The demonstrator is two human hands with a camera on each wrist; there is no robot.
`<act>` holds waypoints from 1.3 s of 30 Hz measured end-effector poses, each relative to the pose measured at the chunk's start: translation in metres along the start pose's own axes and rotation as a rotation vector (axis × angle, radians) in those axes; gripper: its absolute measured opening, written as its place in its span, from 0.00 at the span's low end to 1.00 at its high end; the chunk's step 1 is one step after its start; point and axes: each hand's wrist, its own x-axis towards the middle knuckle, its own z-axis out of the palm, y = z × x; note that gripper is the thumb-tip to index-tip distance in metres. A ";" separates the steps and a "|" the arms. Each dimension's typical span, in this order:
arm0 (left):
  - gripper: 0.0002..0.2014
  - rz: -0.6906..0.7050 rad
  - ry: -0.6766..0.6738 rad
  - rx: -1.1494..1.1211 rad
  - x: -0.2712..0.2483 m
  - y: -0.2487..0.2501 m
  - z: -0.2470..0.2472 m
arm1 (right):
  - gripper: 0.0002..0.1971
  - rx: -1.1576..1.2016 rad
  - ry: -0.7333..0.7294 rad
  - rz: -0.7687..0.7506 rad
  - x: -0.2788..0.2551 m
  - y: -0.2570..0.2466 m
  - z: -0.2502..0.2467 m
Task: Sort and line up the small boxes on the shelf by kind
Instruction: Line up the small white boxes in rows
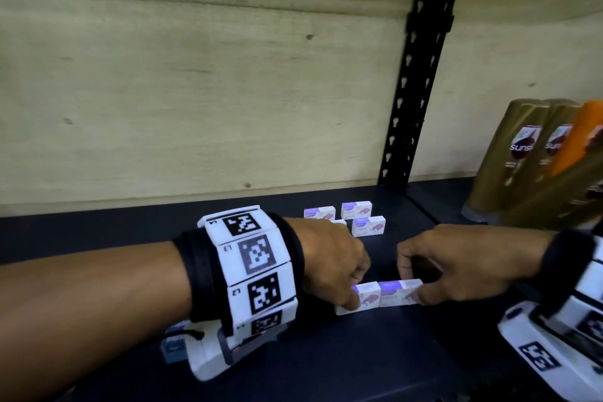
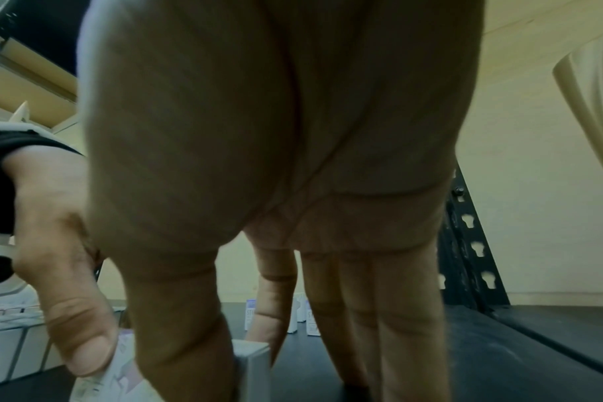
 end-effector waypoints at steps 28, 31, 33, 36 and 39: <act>0.11 0.012 0.035 0.008 -0.006 0.000 0.003 | 0.10 0.023 0.011 -0.001 0.004 0.002 -0.001; 0.11 -0.002 0.039 0.006 -0.007 0.001 0.003 | 0.10 0.017 0.019 0.008 0.002 0.002 -0.001; 0.11 -0.009 0.043 0.007 -0.007 0.001 0.003 | 0.10 0.015 0.018 0.011 0.002 0.002 -0.001; 0.11 -0.010 0.048 0.002 -0.006 0.000 0.004 | 0.10 0.025 0.007 0.016 0.002 0.001 -0.001; 0.13 -0.024 0.035 -0.023 -0.006 -0.001 0.004 | 0.13 0.033 -0.012 0.016 0.002 0.002 -0.001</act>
